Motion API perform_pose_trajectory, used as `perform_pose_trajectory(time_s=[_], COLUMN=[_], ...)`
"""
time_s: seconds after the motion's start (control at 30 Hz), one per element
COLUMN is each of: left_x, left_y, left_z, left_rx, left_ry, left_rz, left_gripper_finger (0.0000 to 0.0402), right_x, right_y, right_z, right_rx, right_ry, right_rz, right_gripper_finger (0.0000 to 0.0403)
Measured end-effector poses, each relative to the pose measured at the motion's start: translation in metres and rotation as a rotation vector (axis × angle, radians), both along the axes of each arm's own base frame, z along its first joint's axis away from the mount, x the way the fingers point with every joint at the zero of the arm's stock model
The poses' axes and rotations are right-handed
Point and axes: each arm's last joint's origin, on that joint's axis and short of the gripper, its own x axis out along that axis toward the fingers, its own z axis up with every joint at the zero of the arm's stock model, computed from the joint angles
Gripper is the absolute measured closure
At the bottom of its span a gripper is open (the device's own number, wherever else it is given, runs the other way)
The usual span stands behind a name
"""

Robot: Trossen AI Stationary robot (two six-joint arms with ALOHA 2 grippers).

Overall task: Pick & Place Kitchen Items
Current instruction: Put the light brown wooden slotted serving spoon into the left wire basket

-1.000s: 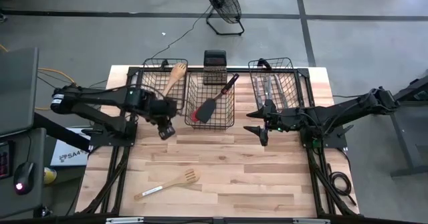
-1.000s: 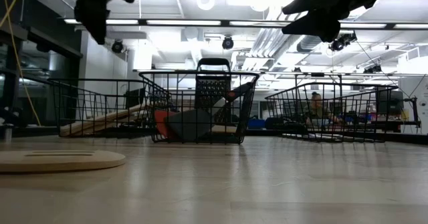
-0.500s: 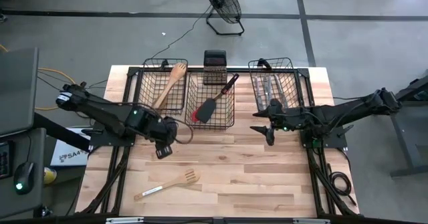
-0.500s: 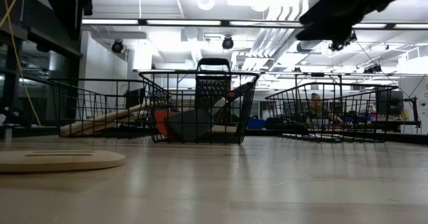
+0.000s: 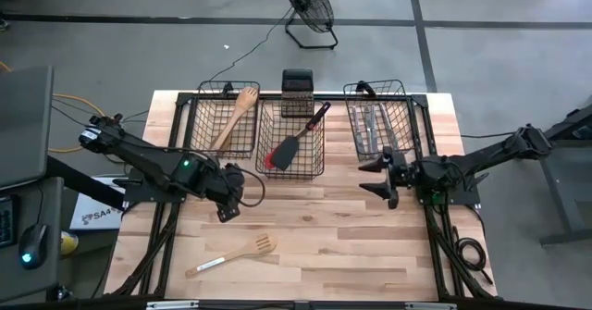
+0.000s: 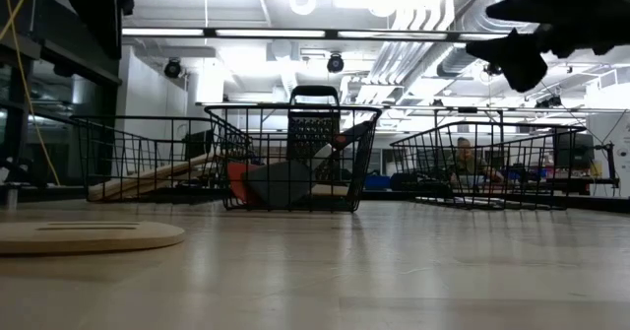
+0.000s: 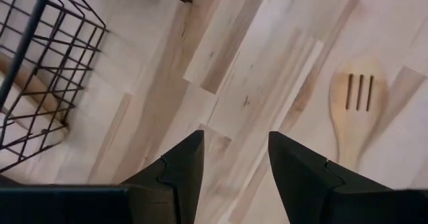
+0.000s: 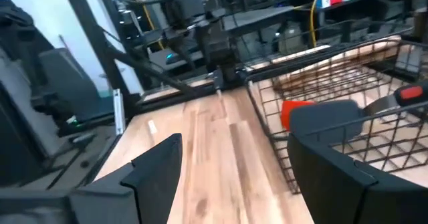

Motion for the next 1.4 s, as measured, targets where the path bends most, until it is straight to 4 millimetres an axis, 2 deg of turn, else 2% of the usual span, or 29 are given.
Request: perform_pose_trajectory(time_s=[0.13, 0.33, 0.57, 0.87, 1.17, 1.4], left_x=[0.000, 0.002, 0.001, 0.002, 0.002, 0.003], left_y=[0.001, 0.001, 0.001, 0.001, 0.000, -0.004], left_z=[0.000, 0.001, -0.006, -0.017, -0.017, -0.017], left_rx=[0.023, 0.042, 0.055, 0.039, 0.024, -0.053], left_ry=[-0.011, -0.041, -0.021, -0.010, -0.013, -0.025], left_rz=[0.007, 0.017, 0.015, 0.010, 0.015, 0.039], left_gripper_finger=[0.0239, 0.0239, 0.0239, 0.0239, 0.0239, 0.0239], right_x=[-0.003, -0.010, -0.017, -0.020, -0.022, -0.023], right_y=[0.000, -0.005, -0.016, -0.023, -0.026, -0.026], right_z=[-0.007, -0.013, -0.018, -0.020, -0.026, -0.030], right_rx=[0.001, 0.019, 0.019, -0.012, -0.017, -0.047], right_ry=[0.003, -0.091, -0.127, -0.097, -0.086, -0.053], right_rz=[0.031, 0.111, 0.059, 0.050, 0.059, 0.052], right_gripper_finger=[0.0140, 0.0140, 0.0140, 0.0140, 0.0140, 0.0140])
